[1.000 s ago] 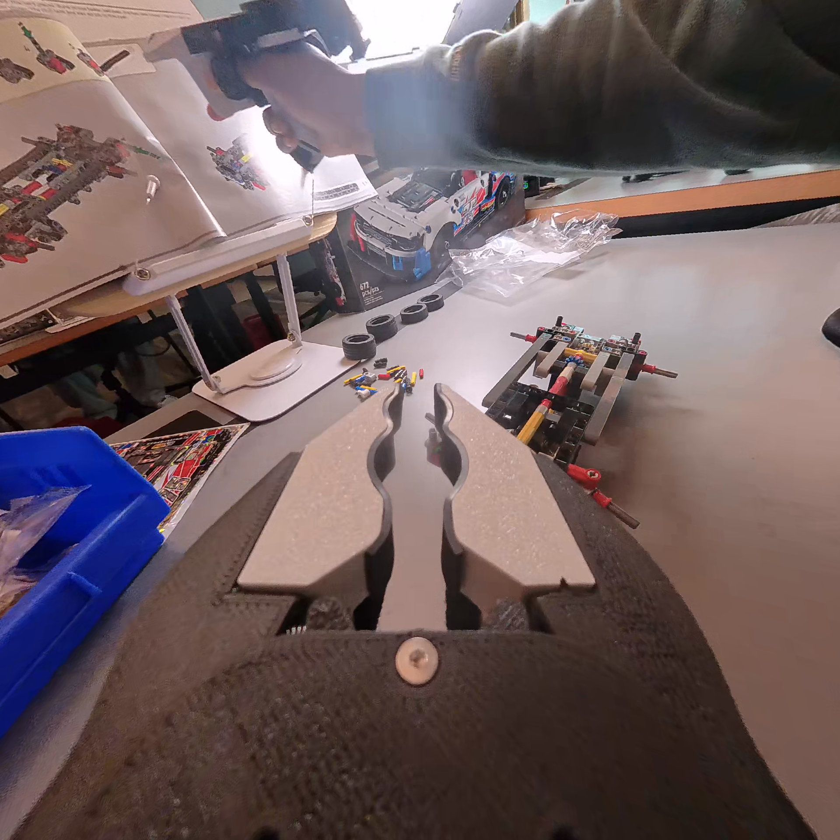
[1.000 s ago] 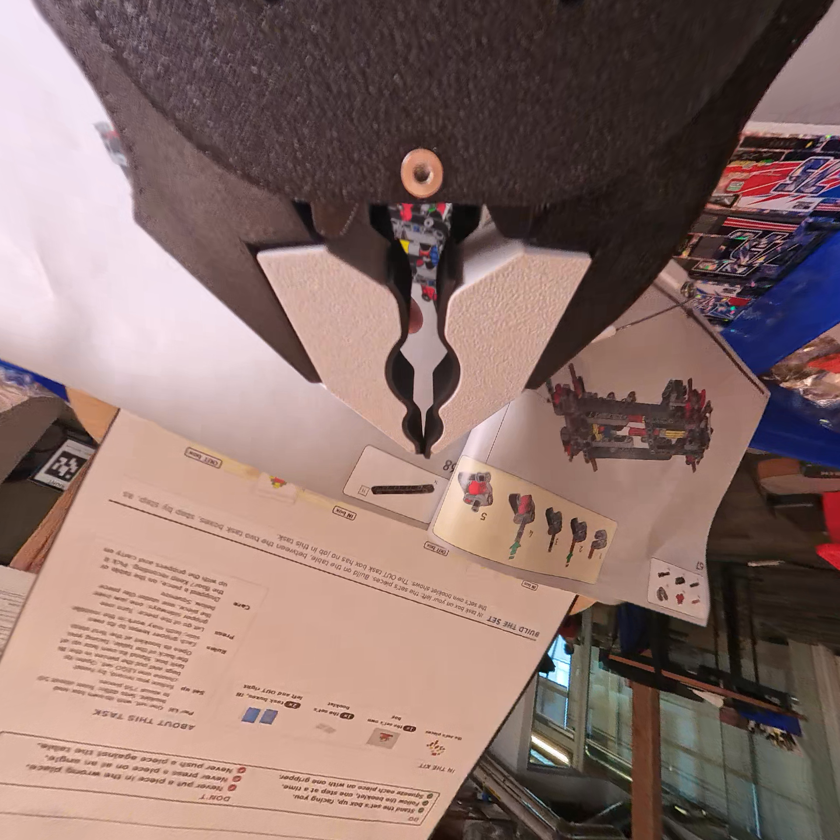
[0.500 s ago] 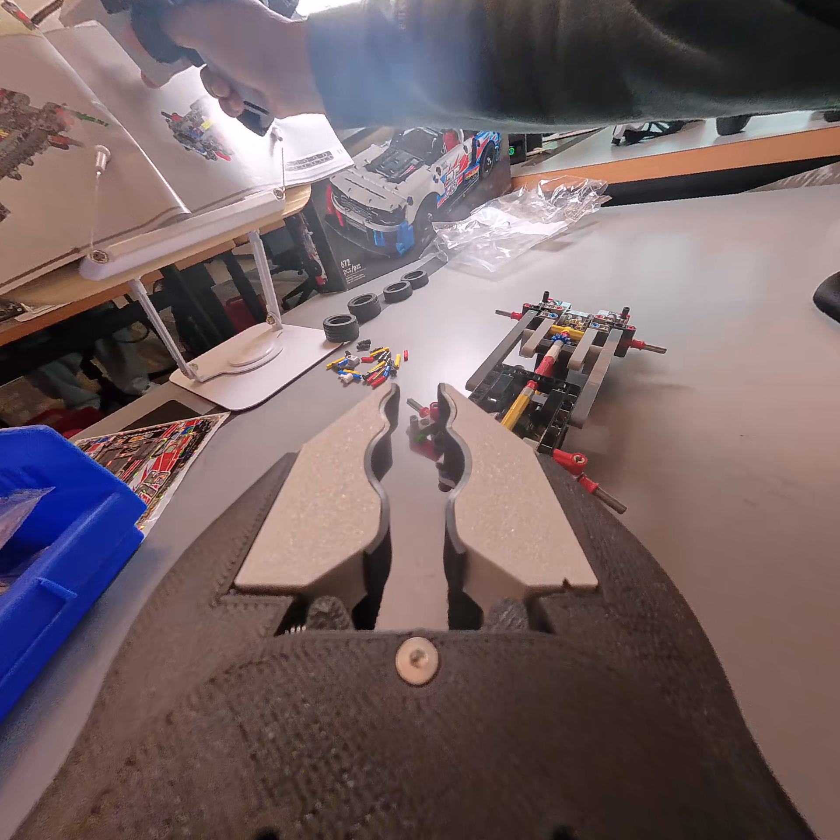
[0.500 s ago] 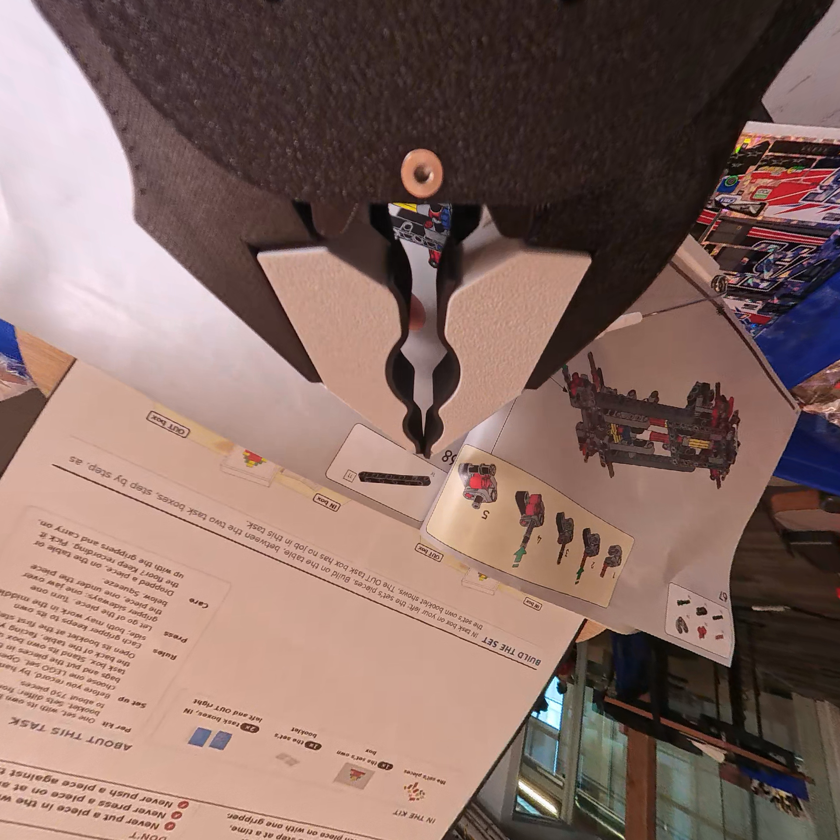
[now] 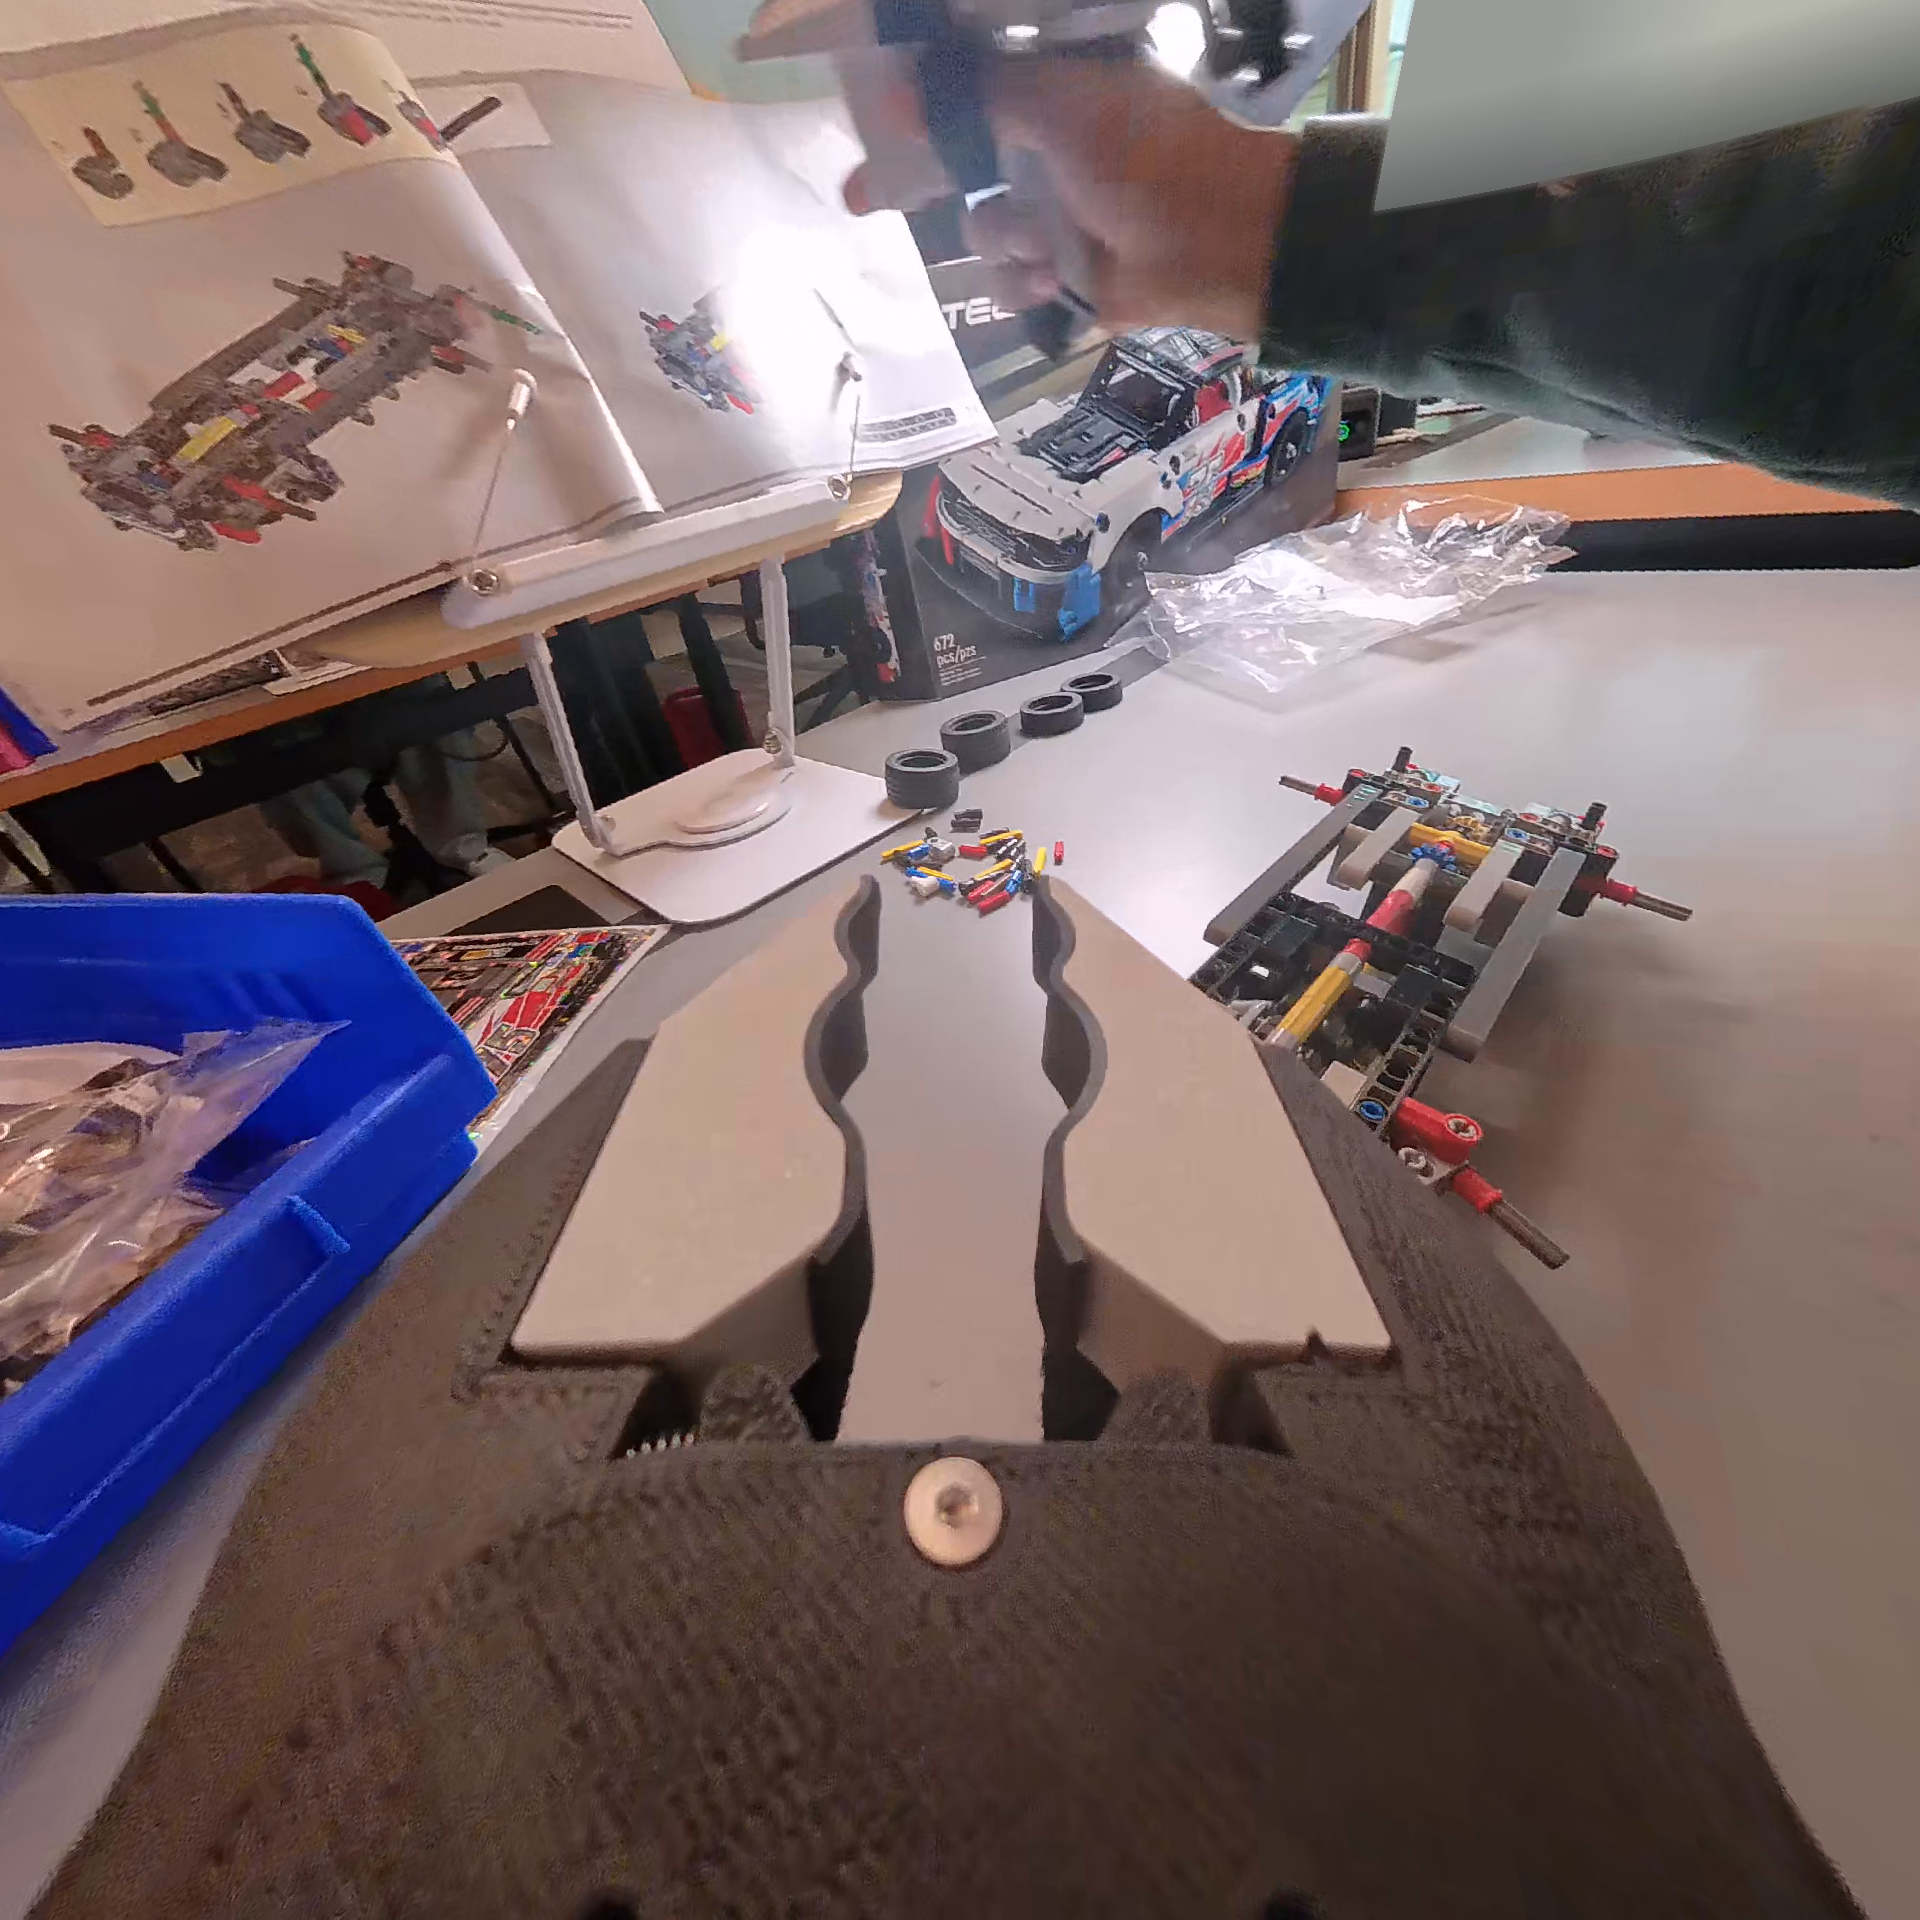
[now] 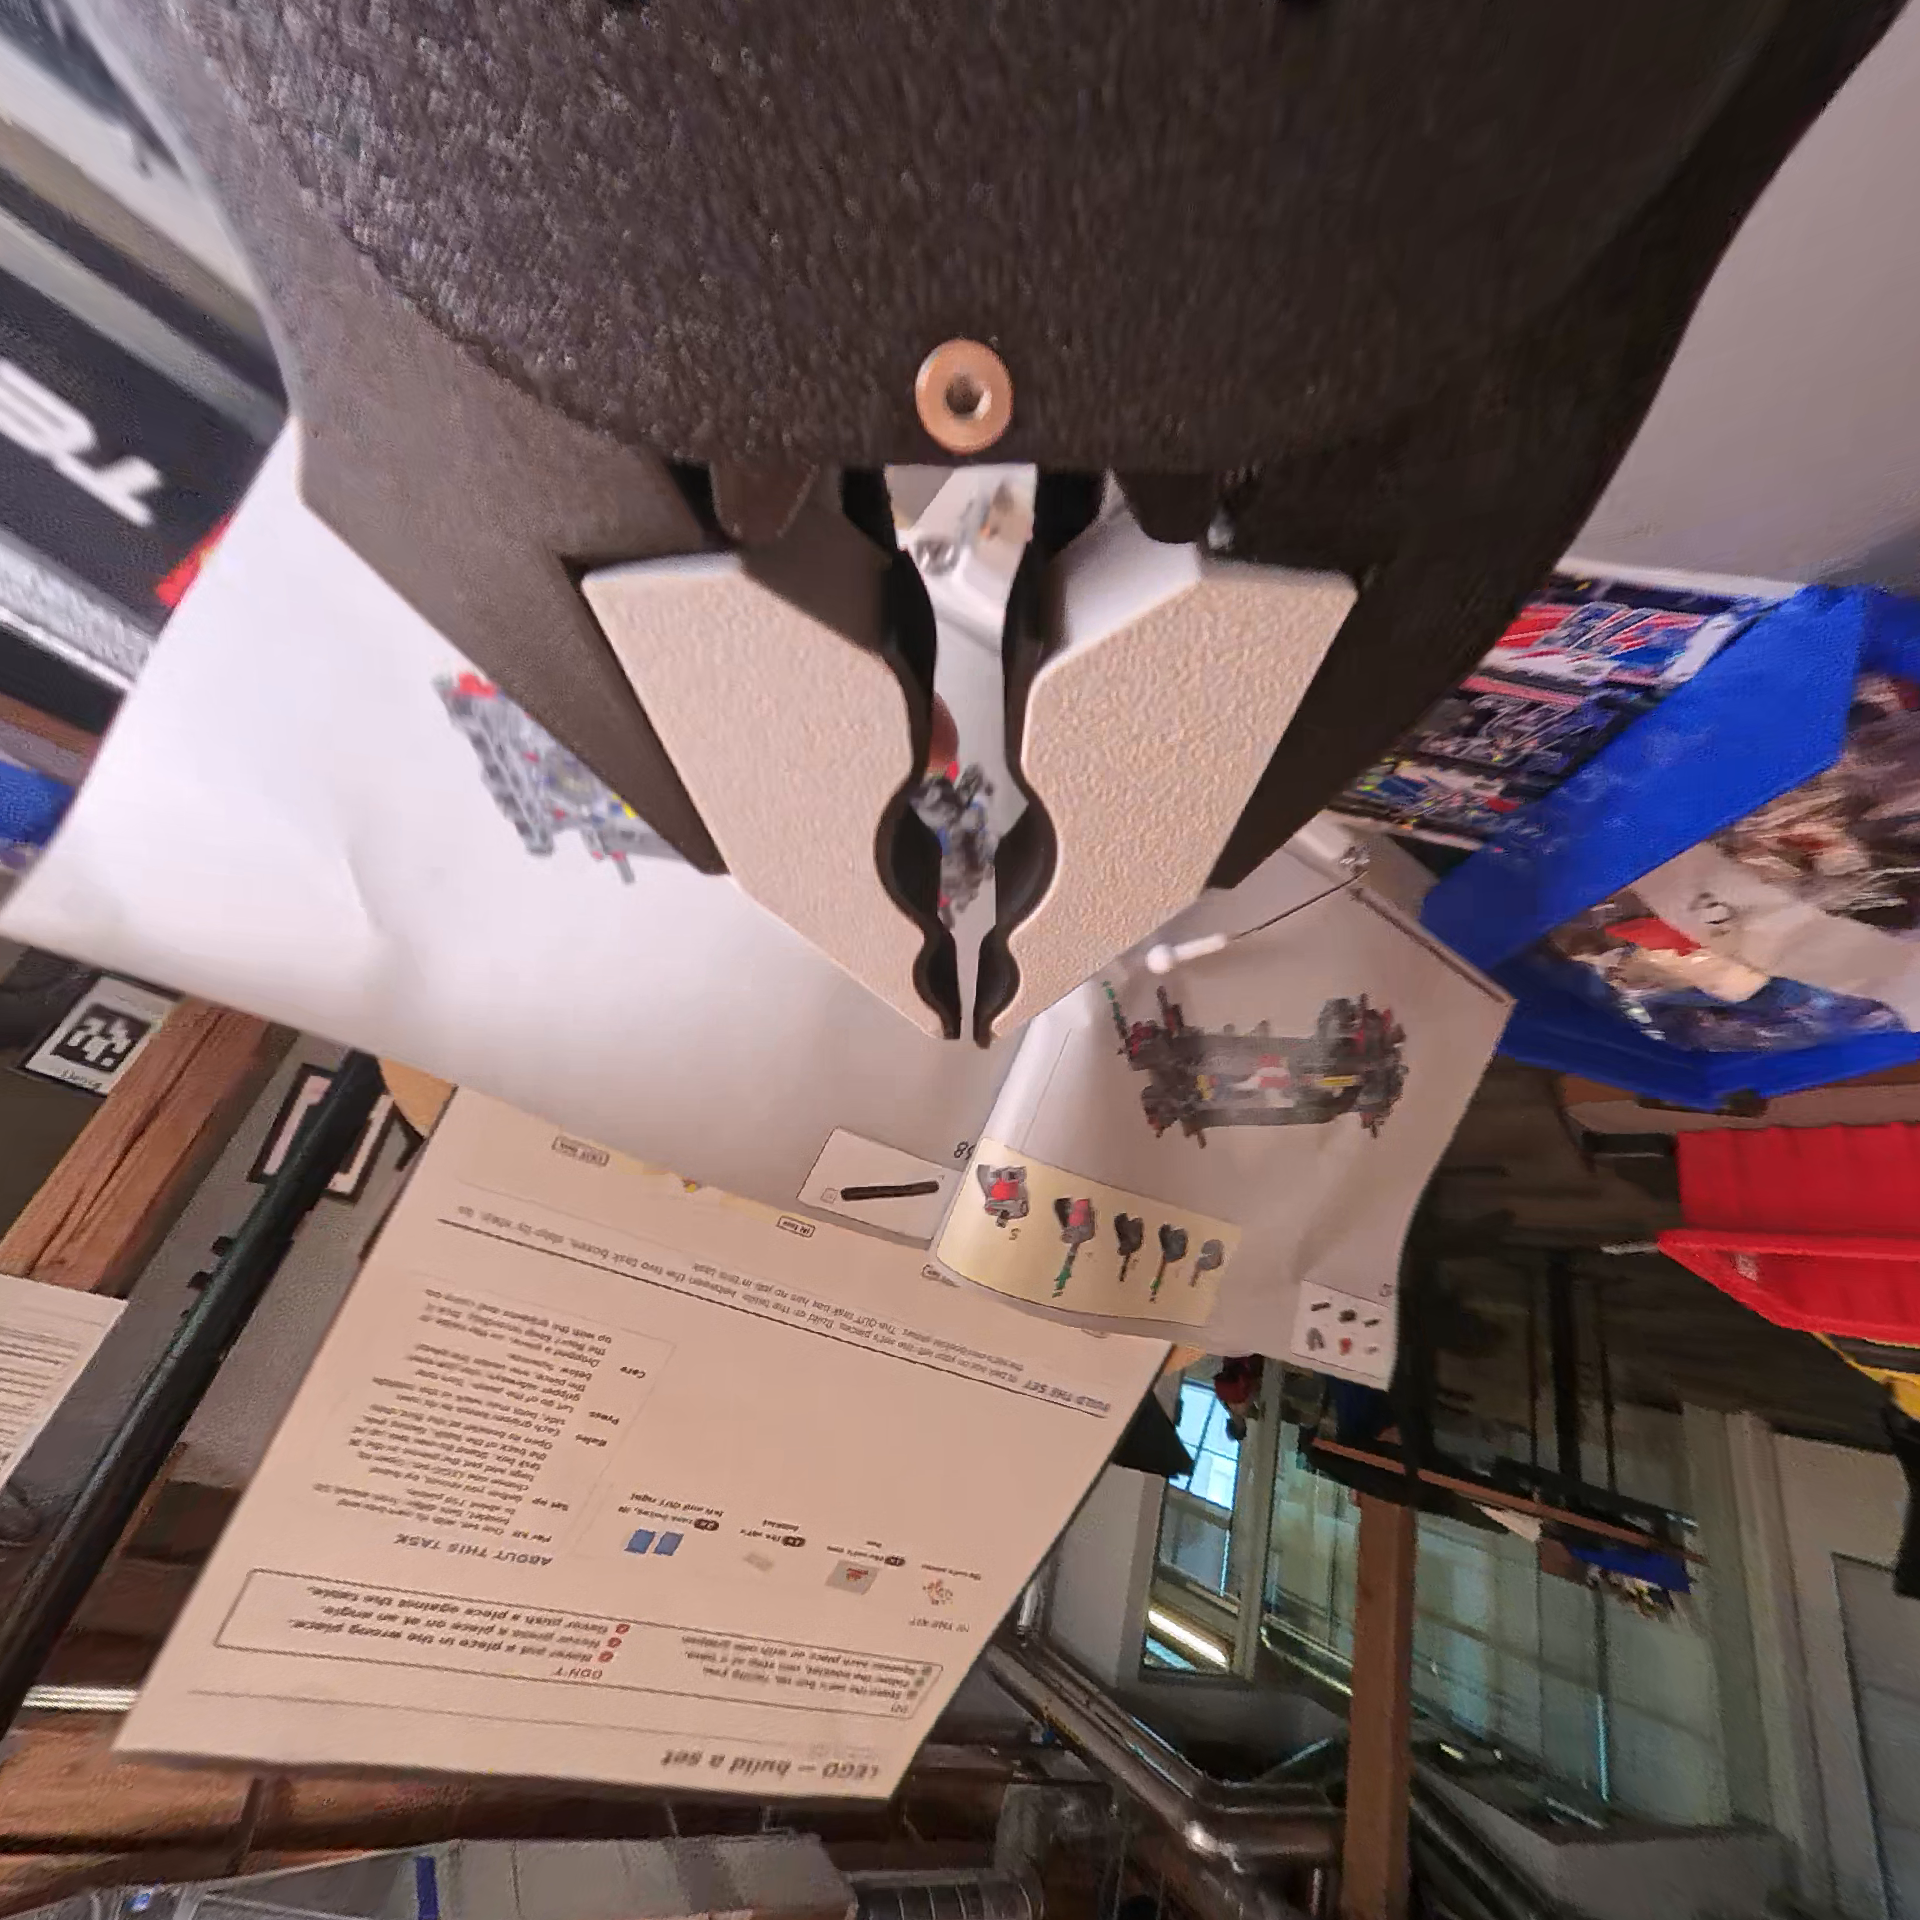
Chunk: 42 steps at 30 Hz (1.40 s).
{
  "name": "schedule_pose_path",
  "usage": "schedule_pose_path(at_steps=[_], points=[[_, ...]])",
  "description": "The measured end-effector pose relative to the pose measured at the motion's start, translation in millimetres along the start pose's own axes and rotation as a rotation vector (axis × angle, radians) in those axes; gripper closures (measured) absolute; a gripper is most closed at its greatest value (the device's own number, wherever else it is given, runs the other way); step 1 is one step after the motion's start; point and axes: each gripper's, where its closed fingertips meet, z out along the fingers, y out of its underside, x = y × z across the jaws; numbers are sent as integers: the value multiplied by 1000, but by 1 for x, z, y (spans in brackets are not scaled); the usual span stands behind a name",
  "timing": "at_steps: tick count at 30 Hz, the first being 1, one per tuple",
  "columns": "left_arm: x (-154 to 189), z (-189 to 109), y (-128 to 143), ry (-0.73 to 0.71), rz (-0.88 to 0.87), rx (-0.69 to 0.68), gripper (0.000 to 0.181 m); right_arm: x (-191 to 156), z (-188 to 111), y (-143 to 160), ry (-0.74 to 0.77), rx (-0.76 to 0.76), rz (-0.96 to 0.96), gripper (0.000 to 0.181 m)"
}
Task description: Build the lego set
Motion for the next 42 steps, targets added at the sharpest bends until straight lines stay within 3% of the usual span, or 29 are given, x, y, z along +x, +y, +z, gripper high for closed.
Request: schedule_pose_path(at_steps=[4, 10, 15, 19, 27, 32, 42], points=[[-4, -1, -2, -18, -6, 9, 153, -18, -81, 7, 12, -6, 53, 181], [-3, 0, -2, -24, 15, 3, 152, -57, -206, 51, 40, -134, 128, 170], [-4, 2, 3, -38, 40, -18, 153, -98, -271, 96, 58, -199, 237, 159], [-4, 3, 4, -47, 63, -23, 153, -116, -281, 119, 48, -139, 198, 155], [-6, 1, -1, -54, 73, -10, 153, -134, -278, 113, -45, -74, 175, 153], [-12, 1, -1, -51, 6, 3, 150, -136, -284, 111, -55, -69, 137, 153], [3, -8, -30, -36, 41, 76, 144, -119, -291, 107, 1, -53, 175, 158]])
